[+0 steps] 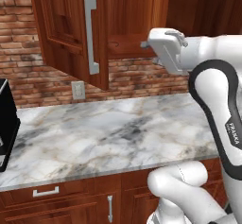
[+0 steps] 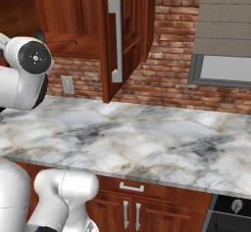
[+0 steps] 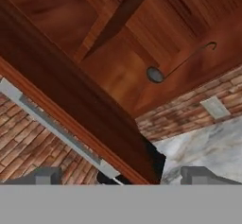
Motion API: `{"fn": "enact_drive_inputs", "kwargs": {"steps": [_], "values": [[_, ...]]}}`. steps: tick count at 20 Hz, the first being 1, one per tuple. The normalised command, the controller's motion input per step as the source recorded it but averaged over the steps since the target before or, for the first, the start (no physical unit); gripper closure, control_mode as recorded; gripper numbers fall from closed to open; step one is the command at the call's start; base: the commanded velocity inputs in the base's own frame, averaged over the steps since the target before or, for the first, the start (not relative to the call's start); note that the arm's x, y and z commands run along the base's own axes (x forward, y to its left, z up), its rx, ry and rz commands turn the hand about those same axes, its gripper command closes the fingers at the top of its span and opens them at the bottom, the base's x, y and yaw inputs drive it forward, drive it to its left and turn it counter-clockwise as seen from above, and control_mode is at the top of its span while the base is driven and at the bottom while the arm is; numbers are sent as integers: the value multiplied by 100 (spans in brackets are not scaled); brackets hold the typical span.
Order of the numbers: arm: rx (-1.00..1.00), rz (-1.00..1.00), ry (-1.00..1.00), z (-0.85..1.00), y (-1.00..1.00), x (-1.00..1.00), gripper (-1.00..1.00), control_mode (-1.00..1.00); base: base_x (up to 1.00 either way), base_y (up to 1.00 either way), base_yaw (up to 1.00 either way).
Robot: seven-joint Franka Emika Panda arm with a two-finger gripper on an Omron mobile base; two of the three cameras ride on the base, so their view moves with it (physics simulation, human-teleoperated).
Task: Open the cabinet and move the ladle to the pot. Then close the cabinet.
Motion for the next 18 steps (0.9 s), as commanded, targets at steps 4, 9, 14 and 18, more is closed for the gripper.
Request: {"fn": "enact_drive_inputs", "kwargs": {"steps": [4,9,14,18], "values": [[10,30,0,-8,14,49,-100,-100,0,0,0],[5,25,2,-1,21,41,-100,-100,0,0,0],[0,19,0,-5,53,20,-100,-100,0,0,0],[0,16,0,-1,49,17,-100,-100,0,0,0]]}}
